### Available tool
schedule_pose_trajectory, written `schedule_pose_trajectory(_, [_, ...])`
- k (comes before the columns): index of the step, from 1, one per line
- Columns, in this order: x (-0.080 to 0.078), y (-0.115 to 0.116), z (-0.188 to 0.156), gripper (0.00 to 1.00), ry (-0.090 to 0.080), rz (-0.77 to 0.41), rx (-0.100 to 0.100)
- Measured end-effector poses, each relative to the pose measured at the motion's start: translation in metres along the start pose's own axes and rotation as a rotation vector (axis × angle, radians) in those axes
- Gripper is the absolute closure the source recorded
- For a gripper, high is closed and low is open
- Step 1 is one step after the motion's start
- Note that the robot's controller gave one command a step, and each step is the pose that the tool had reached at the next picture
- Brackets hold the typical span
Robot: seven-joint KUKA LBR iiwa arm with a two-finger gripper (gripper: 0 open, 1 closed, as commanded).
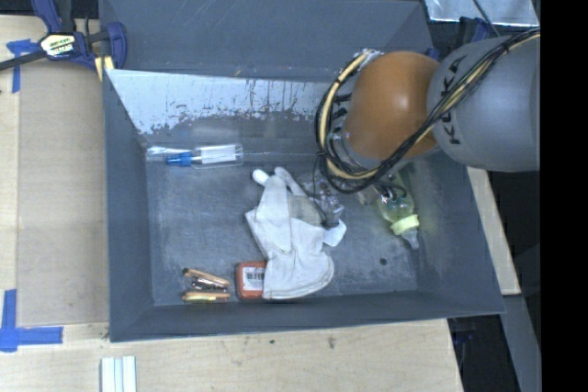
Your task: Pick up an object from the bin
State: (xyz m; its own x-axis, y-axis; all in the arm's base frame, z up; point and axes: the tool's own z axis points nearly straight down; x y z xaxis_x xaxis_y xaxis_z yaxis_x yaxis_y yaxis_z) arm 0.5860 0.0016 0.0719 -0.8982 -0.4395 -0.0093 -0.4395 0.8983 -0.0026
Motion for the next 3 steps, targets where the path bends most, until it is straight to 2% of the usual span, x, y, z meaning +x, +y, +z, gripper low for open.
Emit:
schedule_pose_trajectory(1, [0.0, 0.0, 0.0, 1.0, 0.0, 0.001, 0.0])
schedule_pose_trajectory(2, [0.002, -0.001, -0.037, 1.0, 0.013, -0.007, -0.005])
schedule_pose_trajectory(3, [0.033, 0.017, -0.127, 1.0, 0.006, -0.089, -0.002])
